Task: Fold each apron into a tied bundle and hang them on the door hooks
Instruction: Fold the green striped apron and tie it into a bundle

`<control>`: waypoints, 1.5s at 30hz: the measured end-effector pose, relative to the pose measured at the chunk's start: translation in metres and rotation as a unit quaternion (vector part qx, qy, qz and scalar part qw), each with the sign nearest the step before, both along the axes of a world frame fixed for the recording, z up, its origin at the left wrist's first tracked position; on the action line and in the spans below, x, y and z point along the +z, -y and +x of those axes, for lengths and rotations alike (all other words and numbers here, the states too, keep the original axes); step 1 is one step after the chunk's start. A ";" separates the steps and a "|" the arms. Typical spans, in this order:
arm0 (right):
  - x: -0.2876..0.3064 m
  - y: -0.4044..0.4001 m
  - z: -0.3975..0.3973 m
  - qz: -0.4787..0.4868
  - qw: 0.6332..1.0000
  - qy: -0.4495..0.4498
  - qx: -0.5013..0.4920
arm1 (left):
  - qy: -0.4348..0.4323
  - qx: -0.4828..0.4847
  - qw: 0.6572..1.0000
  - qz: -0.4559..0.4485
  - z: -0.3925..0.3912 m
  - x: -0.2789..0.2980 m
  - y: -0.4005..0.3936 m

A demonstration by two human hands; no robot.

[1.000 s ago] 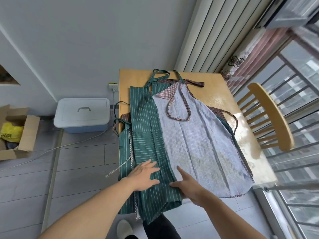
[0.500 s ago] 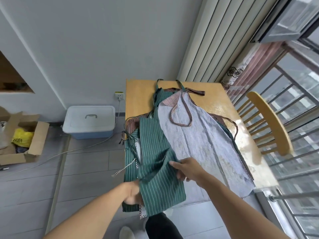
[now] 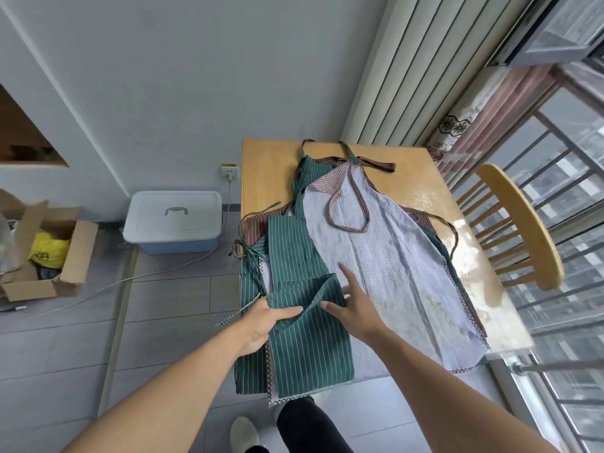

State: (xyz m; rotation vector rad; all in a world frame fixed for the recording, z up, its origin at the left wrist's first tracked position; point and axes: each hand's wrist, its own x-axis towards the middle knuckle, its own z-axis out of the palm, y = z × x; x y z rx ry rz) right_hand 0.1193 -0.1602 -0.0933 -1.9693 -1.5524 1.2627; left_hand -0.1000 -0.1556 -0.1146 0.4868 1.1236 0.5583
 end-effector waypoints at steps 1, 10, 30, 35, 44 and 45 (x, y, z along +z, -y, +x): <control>0.000 -0.003 -0.001 0.024 0.999 0.013 0.031 | -0.013 0.004 1.000 -0.001 0.003 -0.001 -0.001; 0.017 -0.033 0.008 0.060 0.979 0.124 0.147 | -0.073 -0.043 0.991 0.105 0.002 -0.002 -0.013; 0.004 -0.047 0.015 -0.094 0.992 -0.066 -0.045 | -0.191 -0.028 0.968 0.161 0.002 -0.001 -0.029; -0.006 -0.085 0.013 -0.084 0.991 -0.078 -0.076 | -0.153 0.043 0.982 0.106 -0.002 -0.010 -0.071; -0.029 -0.194 0.000 -0.142 0.979 -0.133 -0.061 | -0.232 0.085 0.959 0.135 0.006 -0.009 -0.185; -0.037 -0.199 0.001 -0.174 0.975 -0.129 -0.044 | -0.258 0.085 0.953 0.134 0.006 -0.013 -0.194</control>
